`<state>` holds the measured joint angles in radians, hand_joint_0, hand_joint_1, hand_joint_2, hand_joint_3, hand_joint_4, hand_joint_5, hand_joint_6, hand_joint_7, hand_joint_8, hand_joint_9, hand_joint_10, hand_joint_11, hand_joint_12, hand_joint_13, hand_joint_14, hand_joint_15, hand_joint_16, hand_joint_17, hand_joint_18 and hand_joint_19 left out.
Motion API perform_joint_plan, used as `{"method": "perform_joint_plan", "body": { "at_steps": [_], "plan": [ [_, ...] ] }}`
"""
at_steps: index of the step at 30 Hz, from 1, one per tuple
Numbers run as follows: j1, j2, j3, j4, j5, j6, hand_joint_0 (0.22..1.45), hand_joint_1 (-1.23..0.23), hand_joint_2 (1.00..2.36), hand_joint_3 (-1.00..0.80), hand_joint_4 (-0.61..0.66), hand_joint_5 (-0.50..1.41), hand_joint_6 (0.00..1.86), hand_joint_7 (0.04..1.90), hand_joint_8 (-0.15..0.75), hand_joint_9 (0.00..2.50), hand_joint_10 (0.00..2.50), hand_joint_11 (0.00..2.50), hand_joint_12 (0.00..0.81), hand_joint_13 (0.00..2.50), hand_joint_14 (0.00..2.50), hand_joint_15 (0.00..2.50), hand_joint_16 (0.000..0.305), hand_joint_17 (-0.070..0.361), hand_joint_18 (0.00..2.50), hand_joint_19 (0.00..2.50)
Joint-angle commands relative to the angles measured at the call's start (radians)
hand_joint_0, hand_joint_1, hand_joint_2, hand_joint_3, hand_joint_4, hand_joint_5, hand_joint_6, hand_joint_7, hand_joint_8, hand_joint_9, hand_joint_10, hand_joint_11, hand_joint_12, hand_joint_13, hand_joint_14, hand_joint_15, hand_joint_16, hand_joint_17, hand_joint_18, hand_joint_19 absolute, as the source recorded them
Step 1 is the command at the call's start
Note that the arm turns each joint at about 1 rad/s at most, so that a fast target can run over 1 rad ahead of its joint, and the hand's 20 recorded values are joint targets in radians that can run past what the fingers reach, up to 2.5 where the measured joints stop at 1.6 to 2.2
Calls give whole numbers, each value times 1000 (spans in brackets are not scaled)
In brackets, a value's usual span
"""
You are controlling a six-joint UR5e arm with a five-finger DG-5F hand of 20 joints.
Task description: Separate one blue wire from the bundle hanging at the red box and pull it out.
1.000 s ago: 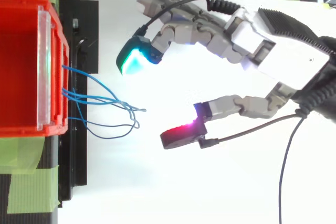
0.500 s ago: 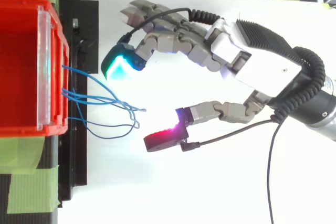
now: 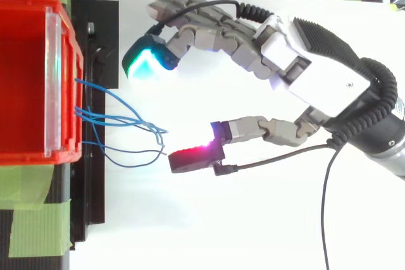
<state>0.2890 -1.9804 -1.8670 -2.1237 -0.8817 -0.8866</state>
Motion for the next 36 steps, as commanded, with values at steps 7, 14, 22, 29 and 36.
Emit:
{"method": "perform_joint_plan", "body": {
  "at_steps": [7,14,22,29,36],
  "plan": [
    [12,-64,3,82,105,84,539,-716,1000,-500,315,-180,502,967,285,279,0,0,379,216,2,107,61,137,179,0],
    [15,-87,3,120,113,255,537,-704,1000,-500,312,-180,502,966,286,287,1,0,379,225,2,102,61,136,186,0],
    [22,-89,3,119,116,255,539,-700,1000,-500,311,-180,503,966,287,291,0,0,381,241,3,115,60,135,211,18],
    [24,-115,3,120,112,258,540,-699,1000,-500,314,-180,503,966,290,295,0,0,382,253,3,120,60,134,223,27],
    [22,-178,32,139,107,362,541,-699,1000,-500,313,-180,503,967,290,298,0,4,382,266,3,124,60,134,238,43]
  ]
}}
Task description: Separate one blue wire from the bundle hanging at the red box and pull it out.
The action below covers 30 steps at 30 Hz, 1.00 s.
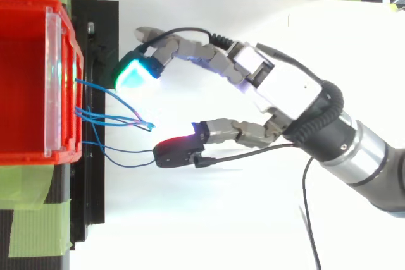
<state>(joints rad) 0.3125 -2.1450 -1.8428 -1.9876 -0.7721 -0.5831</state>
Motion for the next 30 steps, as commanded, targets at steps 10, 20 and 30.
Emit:
{"method": "perform_joint_plan", "body": {
  "at_steps": [10,20,30],
  "plan": [
    [0,-13,8,-5,-55,232,542,-693,1000,-500,312,-180,503,967,289,304,0,6,382,276,3,133,59,133,254,57],
    [0,-13,16,-13,-55,299,543,-694,1000,-500,319,-179,502,974,288,306,0,7,384,286,3,132,59,133,272,60],
    [2,-13,27,-16,-58,295,550,-706,1000,-500,321,-171,503,1014,289,314,0,8,382,294,3,127,58,131,288,53]
  ]
}}
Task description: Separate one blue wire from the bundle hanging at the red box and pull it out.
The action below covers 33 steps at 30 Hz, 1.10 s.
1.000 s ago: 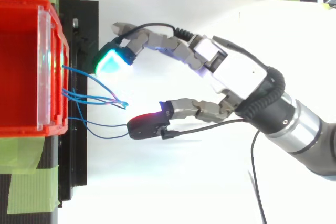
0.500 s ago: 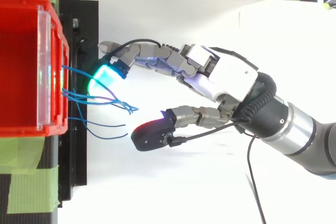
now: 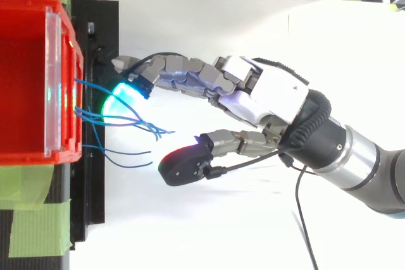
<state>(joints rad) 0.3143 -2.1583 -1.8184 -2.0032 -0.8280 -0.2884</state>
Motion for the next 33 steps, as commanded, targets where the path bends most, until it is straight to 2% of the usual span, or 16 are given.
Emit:
{"method": "perform_joint_plan", "body": {
  "at_steps": [1,13,26,33],
  "plan": [
    [0,0,2,0,-2,0,551,-707,1000,-500,320,-169,503,1024,289,317,0,10,382,295,4,128,58,130,289,59],
    [-1,0,36,-28,-2,5,576,-744,1000,-500,289,-134,503,1216,295,343,0,25,377,318,4,133,57,128,314,67],
    [-1,0,39,-42,-2,5,599,-775,1002,-478,264,-152,646,1006,298,366,0,46,379,336,4,133,55,123,352,76],
    [-1,0,39,-42,-2,5,592,-735,1002,-467,264,-153,655,990,302,377,0,57,381,343,4,142,55,123,356,82]
  ]
}}
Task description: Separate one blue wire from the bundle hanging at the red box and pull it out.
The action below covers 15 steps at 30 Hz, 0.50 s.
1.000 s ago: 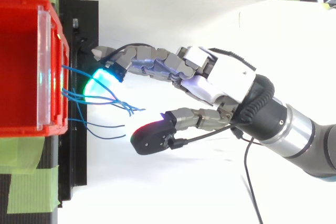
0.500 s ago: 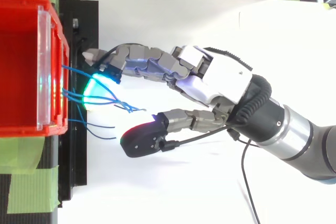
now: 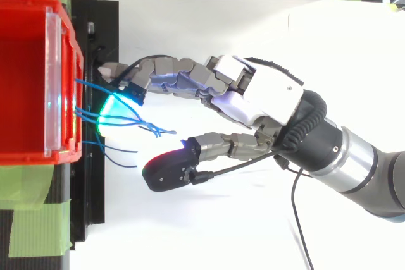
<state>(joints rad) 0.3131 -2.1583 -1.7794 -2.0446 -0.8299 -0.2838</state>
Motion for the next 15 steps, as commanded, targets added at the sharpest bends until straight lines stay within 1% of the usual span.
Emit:
{"method": "perform_joint_plan", "body": {
  "at_steps": [1,5,8,10,12,15],
  "plan": [
    [0,0,0,0,0,0,589,-729,1003,-464,269,-152,651,998,303,382,0,52,382,345,4,143,55,123,356,85],
    [0,0,0,0,0,2,585,-722,1004,-448,266,-150,642,1015,304,385,0,58,384,349,4,147,54,122,361,90],
    [-5,0,0,0,-2,8,594,-709,1006,-428,260,-151,669,979,305,392,2,61,383,358,4,153,54,122,362,91],
    [-5,0,0,-2,-2,12,595,-705,1008,-413,258,-155,688,956,307,398,2,66,382,361,4,155,54,122,363,91],
    [-6,0,0,-2,-11,31,596,-702,1008,-405,264,-156,702,934,306,400,0,62,382,365,5,155,54,121,363,98],
    [-8,0,0,-3,-14,43,599,-699,1008,-403,262,-157,708,928,304,402,2,63,382,368,4,154,54,121,365,98]
  ]
}}
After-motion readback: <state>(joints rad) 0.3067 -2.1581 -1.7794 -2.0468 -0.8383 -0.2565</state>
